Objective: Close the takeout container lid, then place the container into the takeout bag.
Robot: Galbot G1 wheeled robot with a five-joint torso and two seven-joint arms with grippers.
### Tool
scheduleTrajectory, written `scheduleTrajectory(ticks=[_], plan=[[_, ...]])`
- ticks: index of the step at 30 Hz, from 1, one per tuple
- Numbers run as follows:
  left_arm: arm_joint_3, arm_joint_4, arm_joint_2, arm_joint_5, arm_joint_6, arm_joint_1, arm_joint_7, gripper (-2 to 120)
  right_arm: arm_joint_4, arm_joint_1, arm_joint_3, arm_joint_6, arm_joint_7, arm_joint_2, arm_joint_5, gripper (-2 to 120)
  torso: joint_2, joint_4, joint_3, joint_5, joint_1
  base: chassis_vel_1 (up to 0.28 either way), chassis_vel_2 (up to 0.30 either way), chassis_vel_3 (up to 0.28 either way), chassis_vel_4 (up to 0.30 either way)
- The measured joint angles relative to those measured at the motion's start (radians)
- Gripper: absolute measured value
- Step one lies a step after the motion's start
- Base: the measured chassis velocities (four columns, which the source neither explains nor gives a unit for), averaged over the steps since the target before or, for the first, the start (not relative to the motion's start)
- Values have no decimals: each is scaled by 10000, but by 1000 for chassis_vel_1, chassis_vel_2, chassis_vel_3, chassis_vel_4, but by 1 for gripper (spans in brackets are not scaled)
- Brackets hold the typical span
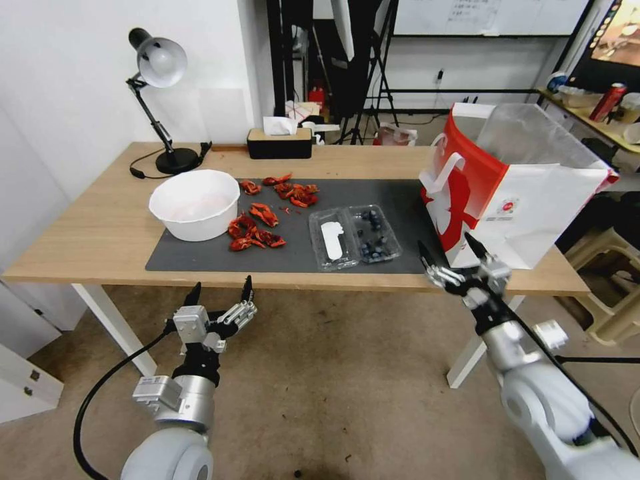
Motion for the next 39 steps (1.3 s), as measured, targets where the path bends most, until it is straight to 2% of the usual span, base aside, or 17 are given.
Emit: scheduleTrajectory(ticks=[3,8,14,19,26,31,32,34,35,37,39], plan=[[13,33,57,-10,-57,44,8,100,85,-824,154,334,-117,531,-327,100,0,0,0,0,-1,0,0,0,0],[57,94,100,-22,-123,71,9,100,-121,-1367,106,849,-251,930,-753,100,0,0,0,2,0,0,0,0,0],[91,154,130,-43,-152,66,-8,100,-240,-1731,-4,991,-161,1277,-1080,100,-1,1,0,0,0,0,0,0,0],[141,209,59,-70,-37,98,-80,100,-245,-1810,-70,1003,-58,1348,-1324,100,-1,1,0,1,0,0,0,0,0],[162,643,12,-84,-350,82,152,100,-229,-1862,-98,993,-35,1294,-1377,100,-2,2,0,2,0,0,0,0,0],[699,920,68,-405,-684,-10,103,100,-240,-1861,-75,963,-34,1249,-1349,100,-2,2,1,1,0,0,0,0,0],[865,958,109,-575,-755,-46,60,100,-240,-1868,-67,959,-35,1244,-1341,100,-1,2,1,1,-1,0,0,0,0],[1530,1049,473,-1675,-879,-384,68,100,-243,-1905,-33,917,-53,1190,-1292,100,-2,-1,2,1,0,0,0,0,0],[1530,1049,473,-1675,-879,-384,68,100,-243,-1905,-33,917,-53,1190,-1292,100,-2,-1,2,1,0,0,0,0,0],[1765,1068,1051,-3165,-754,-974,584,100,-291,-1828,-42,833,-75,997,-1204,100,-1,-2,1,1,0,0,0,0,0],[1748,1022,1158,-3476,-657,-1062,714,100,-306,-1784,-73,806,-75,937,-1183,100,-2,-5,2,-3,0,0,0,0,0]])
